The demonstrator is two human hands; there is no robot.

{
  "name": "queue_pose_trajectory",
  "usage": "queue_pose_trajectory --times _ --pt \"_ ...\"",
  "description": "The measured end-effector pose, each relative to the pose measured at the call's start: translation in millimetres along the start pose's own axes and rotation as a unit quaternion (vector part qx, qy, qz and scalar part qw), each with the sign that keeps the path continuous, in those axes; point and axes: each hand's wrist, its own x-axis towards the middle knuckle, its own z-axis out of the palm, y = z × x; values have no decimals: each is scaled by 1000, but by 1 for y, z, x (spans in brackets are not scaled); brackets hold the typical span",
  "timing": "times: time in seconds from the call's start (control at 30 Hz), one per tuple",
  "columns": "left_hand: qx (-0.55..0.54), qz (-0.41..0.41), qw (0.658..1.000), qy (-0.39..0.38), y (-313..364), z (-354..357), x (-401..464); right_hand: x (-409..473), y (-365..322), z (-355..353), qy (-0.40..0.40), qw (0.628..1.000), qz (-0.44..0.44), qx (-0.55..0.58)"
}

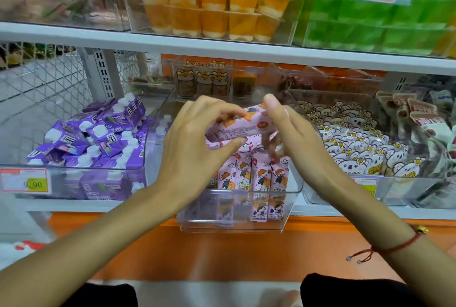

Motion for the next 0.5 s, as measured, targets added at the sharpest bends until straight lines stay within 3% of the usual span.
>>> queue_pose_trajectory --times 0.13,0.3,0.4,0.5 --pt "0 25 999 -28 1 7 -4 1 1 1 14 1000 -8 11" --pt "-6 -51 996 -74 -11 6 -3 11 11 -20 34 998 18 52" --pt "48 -76 982 -169 -20 4 -5 16 10 -37 56 998 -25 5" --pt "130 -71 948 -281 -25 5 -10 18 8 -46 0 996 -48 -80"
